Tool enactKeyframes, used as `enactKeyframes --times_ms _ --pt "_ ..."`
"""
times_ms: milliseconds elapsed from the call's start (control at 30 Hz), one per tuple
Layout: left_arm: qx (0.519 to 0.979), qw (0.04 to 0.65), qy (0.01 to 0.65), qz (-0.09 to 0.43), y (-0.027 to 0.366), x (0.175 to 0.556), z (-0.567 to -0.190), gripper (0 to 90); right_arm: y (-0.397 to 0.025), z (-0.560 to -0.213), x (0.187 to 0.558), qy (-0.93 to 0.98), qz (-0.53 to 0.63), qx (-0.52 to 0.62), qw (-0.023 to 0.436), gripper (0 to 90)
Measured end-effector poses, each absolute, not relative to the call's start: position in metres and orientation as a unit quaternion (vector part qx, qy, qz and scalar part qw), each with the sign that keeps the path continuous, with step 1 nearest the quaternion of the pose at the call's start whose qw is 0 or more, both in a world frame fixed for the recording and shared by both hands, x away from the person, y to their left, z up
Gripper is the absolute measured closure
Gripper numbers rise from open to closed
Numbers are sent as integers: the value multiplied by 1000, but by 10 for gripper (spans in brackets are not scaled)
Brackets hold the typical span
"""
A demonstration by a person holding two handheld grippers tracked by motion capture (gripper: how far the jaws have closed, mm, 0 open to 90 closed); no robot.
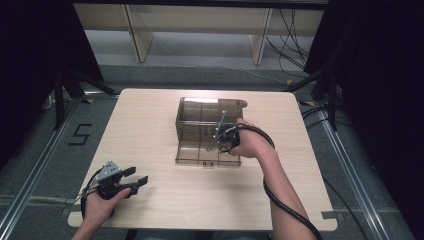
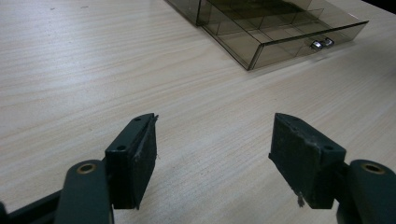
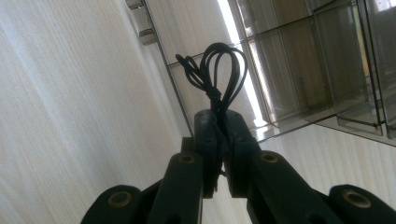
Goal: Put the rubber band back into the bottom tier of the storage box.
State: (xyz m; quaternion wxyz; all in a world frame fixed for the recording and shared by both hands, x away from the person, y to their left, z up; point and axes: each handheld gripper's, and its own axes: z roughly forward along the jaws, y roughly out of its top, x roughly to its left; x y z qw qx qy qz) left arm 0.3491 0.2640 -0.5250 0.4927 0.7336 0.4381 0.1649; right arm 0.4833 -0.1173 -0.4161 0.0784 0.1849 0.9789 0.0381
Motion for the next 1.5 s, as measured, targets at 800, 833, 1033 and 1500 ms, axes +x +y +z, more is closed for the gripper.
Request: enactKeyframes --times_ms 800,833,1033,1500 --pt "733 493 438 164 264 349 -525 312 -115 -428 490 978 40 191 74 860" --pt "734 493 438 164 264 349 -525 312 -115 -429 491 978 41 193 74 860" --pt "734 493 438 164 264 349 -525 312 -116 -433 494 978 44 188 76 860" --pt "734 493 438 164 264 349 -525 312 -117 -438 497 978 36 192 78 860"
